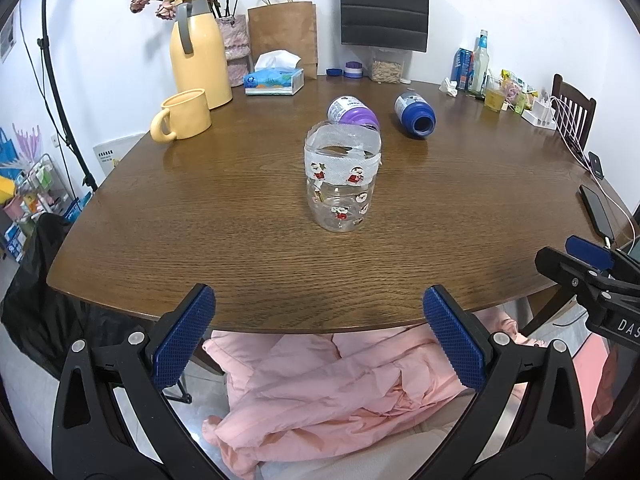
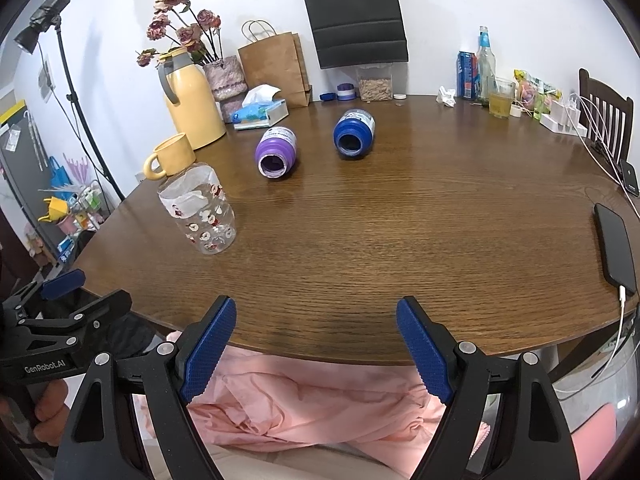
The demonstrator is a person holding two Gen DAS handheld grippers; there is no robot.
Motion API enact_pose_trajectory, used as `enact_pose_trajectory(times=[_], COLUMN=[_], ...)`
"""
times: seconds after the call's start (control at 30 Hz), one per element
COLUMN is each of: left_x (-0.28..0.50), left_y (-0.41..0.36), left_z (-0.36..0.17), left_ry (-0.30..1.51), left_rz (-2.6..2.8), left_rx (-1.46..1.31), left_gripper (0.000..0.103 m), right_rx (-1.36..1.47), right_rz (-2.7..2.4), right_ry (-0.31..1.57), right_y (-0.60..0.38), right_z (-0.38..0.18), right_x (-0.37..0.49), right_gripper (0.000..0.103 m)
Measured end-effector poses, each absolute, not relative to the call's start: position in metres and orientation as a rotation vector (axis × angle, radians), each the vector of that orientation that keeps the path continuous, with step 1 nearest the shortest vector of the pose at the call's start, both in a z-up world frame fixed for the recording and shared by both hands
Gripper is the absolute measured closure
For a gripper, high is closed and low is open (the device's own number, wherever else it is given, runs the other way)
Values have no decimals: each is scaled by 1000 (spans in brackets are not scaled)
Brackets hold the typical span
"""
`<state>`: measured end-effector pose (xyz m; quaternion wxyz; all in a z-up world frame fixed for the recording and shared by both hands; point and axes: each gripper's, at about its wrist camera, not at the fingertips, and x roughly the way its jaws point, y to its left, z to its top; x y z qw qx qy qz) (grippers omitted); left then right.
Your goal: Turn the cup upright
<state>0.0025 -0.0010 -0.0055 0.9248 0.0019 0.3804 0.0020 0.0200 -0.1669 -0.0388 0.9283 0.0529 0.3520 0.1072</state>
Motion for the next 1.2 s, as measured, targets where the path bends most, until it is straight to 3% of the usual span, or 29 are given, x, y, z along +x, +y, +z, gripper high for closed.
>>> enact_pose_trajectory(times=[0.7,0.93,1.2], left_x=[12,52,130], left_y=[4,20,33], left_z=[6,46,55], left_ry=[758,691,734], left_rz=[-19,-78,-100], left_rx=[-9,-75,-96], left_gripper=[0,0,0], right_rx=[102,45,25], right_rz=[226,281,354], right_ry=[681,632,651], right_y=[-160,-143,-114], right_z=[-35,-16,-9], right_x=[35,85,165], right_gripper=[17,17,17])
